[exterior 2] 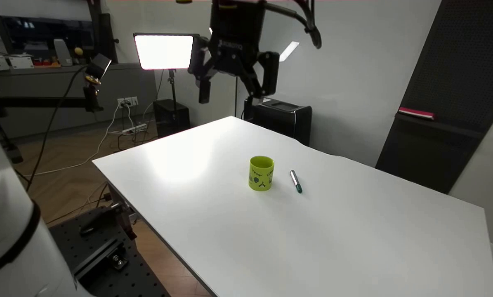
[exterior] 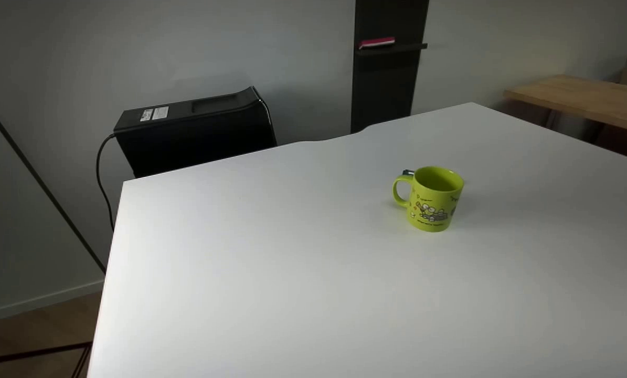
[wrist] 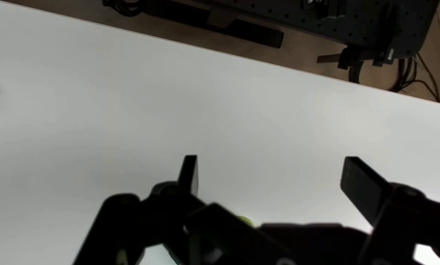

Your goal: Put the marker in the mug

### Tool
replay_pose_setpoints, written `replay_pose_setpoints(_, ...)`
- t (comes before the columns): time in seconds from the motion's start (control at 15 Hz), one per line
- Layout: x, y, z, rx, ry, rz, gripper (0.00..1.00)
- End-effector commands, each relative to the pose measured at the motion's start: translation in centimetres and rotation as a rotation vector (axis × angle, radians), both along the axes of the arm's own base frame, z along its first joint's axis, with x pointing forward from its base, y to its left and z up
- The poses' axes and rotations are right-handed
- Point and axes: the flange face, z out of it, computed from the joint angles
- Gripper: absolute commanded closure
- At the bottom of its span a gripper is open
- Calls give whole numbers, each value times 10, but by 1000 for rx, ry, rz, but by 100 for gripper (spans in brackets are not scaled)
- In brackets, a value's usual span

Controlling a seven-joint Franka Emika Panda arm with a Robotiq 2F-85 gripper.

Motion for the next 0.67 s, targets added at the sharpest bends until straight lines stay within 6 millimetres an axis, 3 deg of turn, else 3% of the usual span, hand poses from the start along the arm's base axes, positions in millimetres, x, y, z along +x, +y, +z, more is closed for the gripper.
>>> replay_pose_setpoints(0.0, 37, -38, -21, -20, 40, -24, 0)
replay_pose_setpoints(0.33, 83, -71, -36, -13, 61, -22, 0)
replay_pose_setpoints(0.6, 120, -94, -36, -59, -13, 32, 0)
